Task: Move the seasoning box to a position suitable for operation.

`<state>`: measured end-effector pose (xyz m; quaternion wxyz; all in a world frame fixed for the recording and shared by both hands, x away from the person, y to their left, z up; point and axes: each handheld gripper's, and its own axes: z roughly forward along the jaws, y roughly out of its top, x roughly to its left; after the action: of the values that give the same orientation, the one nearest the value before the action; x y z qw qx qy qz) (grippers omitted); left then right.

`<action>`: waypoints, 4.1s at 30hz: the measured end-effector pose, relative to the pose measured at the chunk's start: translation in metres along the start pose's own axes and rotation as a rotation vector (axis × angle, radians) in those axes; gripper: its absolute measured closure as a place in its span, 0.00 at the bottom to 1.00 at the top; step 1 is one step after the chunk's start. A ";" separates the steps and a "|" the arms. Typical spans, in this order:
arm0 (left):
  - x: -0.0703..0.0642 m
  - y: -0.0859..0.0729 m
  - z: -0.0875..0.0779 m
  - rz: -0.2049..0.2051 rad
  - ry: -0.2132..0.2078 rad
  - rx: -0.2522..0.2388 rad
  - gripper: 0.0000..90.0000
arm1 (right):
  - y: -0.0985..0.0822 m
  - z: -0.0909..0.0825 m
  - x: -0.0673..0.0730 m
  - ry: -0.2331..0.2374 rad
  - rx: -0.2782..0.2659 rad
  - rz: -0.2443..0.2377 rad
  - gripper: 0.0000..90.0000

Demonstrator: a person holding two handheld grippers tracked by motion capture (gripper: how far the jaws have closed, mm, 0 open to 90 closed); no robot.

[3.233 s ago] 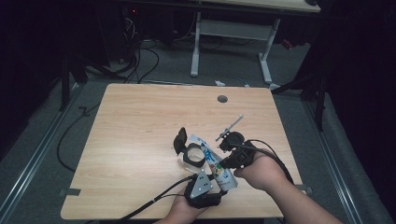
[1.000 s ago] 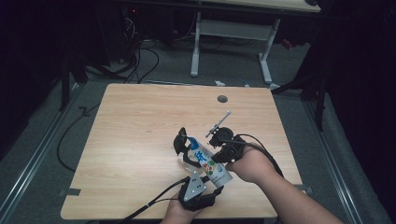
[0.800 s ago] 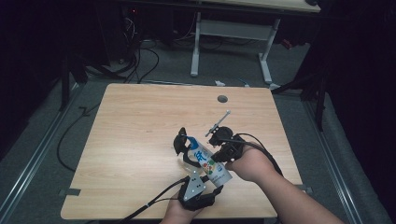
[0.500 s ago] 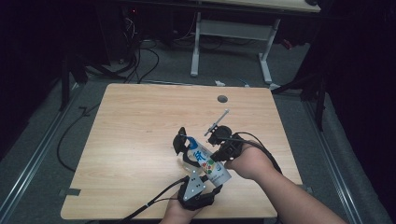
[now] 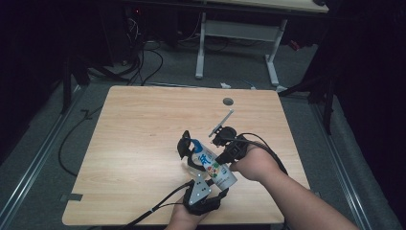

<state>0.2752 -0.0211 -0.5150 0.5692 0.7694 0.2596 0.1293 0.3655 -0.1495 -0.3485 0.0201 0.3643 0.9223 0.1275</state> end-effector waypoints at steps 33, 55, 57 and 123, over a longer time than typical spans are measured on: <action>-0.001 0.009 0.004 -0.020 0.001 -0.018 0.55 | 0.009 -0.008 -0.002 -0.025 0.014 -0.013 1.00; -0.002 0.009 0.003 -0.017 0.002 -0.015 0.55 | 0.009 -0.007 -0.001 -0.035 0.015 -0.026 1.00; -0.002 0.009 0.003 -0.016 0.002 -0.015 0.55 | 0.009 -0.007 -0.001 -0.030 0.016 -0.025 1.00; -0.004 0.010 0.006 -0.023 0.006 -0.023 0.56 | 0.018 -0.007 -0.003 -0.008 0.056 -0.033 1.00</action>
<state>0.2777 -0.0306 -0.5068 0.5788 0.7593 0.2684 0.1282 0.3784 -0.1404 -0.3375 0.0160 0.3499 0.9313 0.1000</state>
